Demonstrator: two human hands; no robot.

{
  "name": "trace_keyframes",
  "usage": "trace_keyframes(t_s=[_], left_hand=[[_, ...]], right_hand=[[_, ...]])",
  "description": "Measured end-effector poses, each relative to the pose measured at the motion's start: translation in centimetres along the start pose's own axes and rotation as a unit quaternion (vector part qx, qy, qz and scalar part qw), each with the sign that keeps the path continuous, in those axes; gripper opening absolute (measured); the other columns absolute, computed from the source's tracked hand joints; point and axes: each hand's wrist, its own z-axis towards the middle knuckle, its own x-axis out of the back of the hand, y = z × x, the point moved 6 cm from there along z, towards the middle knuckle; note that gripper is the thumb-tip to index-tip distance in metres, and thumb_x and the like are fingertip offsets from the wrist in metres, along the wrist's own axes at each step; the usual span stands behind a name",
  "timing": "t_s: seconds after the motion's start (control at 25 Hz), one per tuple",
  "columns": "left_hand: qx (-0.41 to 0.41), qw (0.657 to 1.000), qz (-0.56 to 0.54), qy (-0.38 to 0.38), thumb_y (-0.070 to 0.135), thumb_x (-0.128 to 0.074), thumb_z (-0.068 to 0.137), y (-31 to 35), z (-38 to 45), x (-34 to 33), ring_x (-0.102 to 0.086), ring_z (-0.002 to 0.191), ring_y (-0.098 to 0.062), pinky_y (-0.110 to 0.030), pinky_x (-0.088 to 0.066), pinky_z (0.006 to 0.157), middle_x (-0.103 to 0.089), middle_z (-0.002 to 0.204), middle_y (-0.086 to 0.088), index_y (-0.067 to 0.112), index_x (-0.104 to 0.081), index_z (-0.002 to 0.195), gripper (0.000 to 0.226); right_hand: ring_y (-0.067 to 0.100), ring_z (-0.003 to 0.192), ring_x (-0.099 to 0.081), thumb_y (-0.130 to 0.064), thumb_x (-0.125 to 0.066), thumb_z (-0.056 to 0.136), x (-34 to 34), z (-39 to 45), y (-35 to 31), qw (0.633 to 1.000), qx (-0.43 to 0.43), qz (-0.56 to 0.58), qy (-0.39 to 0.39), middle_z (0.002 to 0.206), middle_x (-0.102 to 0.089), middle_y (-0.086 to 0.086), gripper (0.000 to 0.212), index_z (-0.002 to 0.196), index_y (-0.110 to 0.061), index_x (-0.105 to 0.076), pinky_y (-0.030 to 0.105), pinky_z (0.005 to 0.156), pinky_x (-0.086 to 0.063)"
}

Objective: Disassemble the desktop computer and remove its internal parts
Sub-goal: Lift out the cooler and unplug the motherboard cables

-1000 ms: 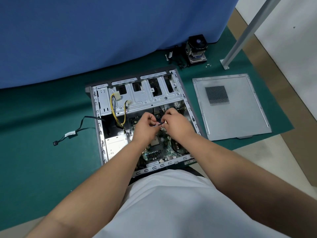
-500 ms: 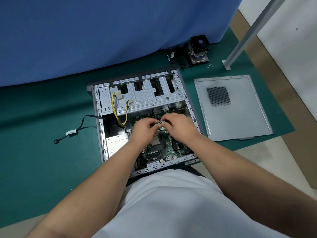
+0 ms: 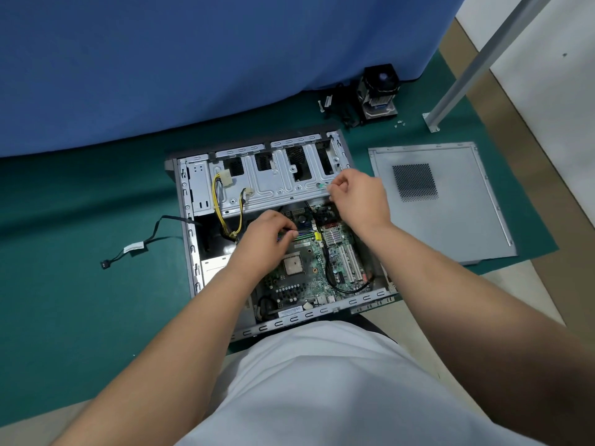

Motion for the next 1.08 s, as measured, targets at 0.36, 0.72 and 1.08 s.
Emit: trace_keyframes(t_s=[0.36,0.72,1.08], left_hand=[[-0.053,0.984,0.158,0.069,0.035,-0.046,0.107,-1.3,-0.4,1.9,-0.067,0.085,-0.026,-0.040,-0.054,0.069,-0.071,0.100,0.001,0.016,-0.066,0.114,0.029],[-0.025,0.977,0.203,0.051,0.037,-0.040,0.109,-1.6,0.1,1.3,-0.064,0.082,-0.024,-0.041,-0.051,0.073,-0.068,0.097,0.002,0.017,-0.063,0.112,0.031],[-0.024,0.975,0.216,0.056,0.037,-0.040,0.109,-1.5,0.0,1.2,-0.062,0.077,-0.022,-0.040,-0.051,0.068,-0.065,0.090,0.004,0.018,-0.063,0.107,0.030]], right_hand=[[0.029,0.076,-0.060,-0.018,-0.055,0.091,-0.9,2.0,-1.6,0.990,0.000,-0.136,-0.021,0.082,-0.069,0.003,0.014,0.087,-0.021,-0.069,0.029,0.056,-0.041],[0.027,0.078,-0.063,-0.019,-0.062,0.094,-2.1,3.1,-2.6,0.980,0.023,-0.196,-0.022,0.091,-0.068,0.004,0.017,0.084,-0.020,-0.075,0.028,0.057,-0.044],[0.019,0.095,-0.064,-0.010,-0.065,0.095,-2.6,0.8,-0.7,0.995,0.079,-0.045,-0.046,0.116,-0.062,0.006,0.023,0.117,-0.013,-0.071,0.027,0.091,-0.052]])
